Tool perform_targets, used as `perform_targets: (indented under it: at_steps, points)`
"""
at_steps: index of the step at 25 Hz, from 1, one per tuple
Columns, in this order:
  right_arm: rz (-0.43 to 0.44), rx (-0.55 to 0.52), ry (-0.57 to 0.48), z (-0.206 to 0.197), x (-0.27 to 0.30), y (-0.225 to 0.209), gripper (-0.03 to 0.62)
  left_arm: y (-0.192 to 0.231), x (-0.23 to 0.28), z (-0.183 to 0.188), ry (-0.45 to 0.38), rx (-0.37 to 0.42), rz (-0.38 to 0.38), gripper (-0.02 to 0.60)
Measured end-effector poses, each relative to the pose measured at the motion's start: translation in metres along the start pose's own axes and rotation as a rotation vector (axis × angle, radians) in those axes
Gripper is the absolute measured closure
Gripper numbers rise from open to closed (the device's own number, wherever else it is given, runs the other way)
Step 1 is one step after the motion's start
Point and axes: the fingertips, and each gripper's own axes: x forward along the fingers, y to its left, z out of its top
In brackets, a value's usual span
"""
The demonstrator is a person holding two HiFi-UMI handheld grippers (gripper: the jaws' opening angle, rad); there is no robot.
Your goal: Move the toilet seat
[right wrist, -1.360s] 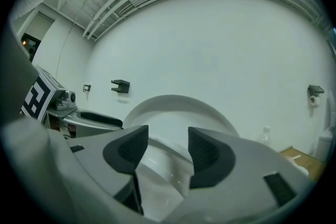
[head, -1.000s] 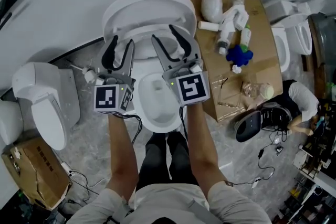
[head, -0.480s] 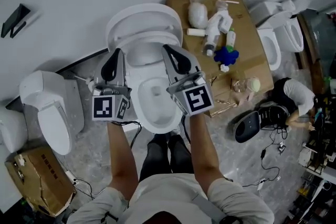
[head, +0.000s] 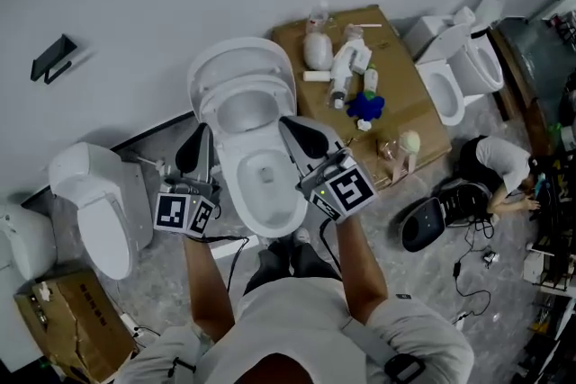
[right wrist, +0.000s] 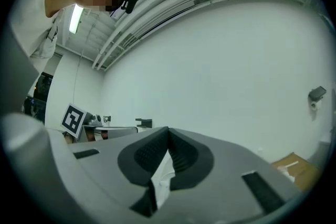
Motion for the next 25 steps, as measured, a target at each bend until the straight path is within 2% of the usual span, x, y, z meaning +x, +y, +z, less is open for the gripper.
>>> perform_targets:
  at_steps: [10, 25]
  points:
    - [0.053, 0.005, 0.042, 0.015, -0.038, 0.045, 0.594, -0.070, -0.033, 0.015, 0.032, -0.022, -0.106, 0.581]
    - [0.146, -0.022, 0.055, 0.015, -0.046, 0.082, 0.594, -0.093, -0.057, 0.023, 0.034, 0.016, -0.105, 0.581]
